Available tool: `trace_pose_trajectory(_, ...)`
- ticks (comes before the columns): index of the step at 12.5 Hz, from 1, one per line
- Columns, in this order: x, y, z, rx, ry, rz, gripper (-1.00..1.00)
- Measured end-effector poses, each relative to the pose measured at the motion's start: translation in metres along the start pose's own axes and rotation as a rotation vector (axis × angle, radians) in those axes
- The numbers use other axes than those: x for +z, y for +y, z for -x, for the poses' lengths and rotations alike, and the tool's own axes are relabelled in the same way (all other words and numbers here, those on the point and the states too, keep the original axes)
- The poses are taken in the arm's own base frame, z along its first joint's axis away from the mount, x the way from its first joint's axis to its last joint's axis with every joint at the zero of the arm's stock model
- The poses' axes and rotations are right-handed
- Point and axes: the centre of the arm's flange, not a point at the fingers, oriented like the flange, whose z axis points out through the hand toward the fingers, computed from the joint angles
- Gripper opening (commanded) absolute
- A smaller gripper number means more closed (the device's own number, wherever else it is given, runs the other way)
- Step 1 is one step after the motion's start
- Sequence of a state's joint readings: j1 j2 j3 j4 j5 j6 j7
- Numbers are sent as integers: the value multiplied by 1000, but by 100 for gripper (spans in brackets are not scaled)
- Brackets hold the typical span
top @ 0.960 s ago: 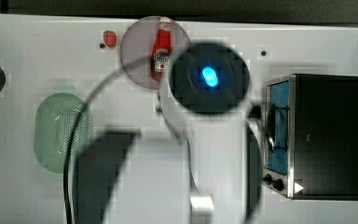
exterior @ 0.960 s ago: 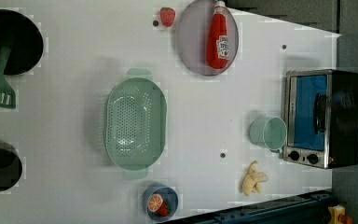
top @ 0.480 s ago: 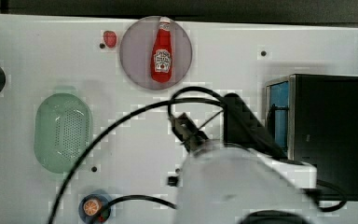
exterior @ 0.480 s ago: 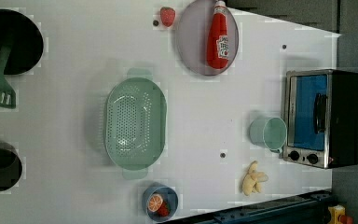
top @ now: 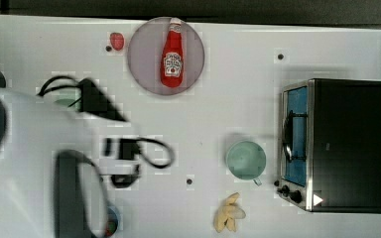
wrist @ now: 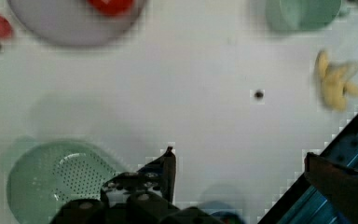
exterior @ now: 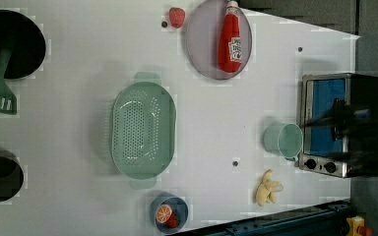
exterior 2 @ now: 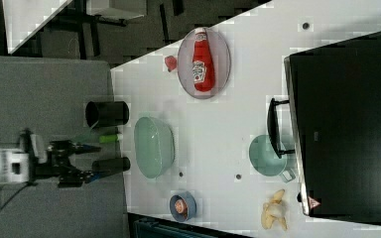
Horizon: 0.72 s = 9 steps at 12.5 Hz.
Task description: Drag strainer left to right.
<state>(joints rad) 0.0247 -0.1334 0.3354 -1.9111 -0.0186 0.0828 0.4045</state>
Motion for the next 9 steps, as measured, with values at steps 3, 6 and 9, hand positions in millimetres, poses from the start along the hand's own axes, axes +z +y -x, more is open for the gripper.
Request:
trace_pose_trajectory(3, 66, -66, 77, 62, -18, 14, 100)
trace_pose_trajectory(6, 95, -100, 135, 236, -49, -33, 100)
trace_pose_trajectory(9, 125, -129, 171, 335, -123, -108, 100)
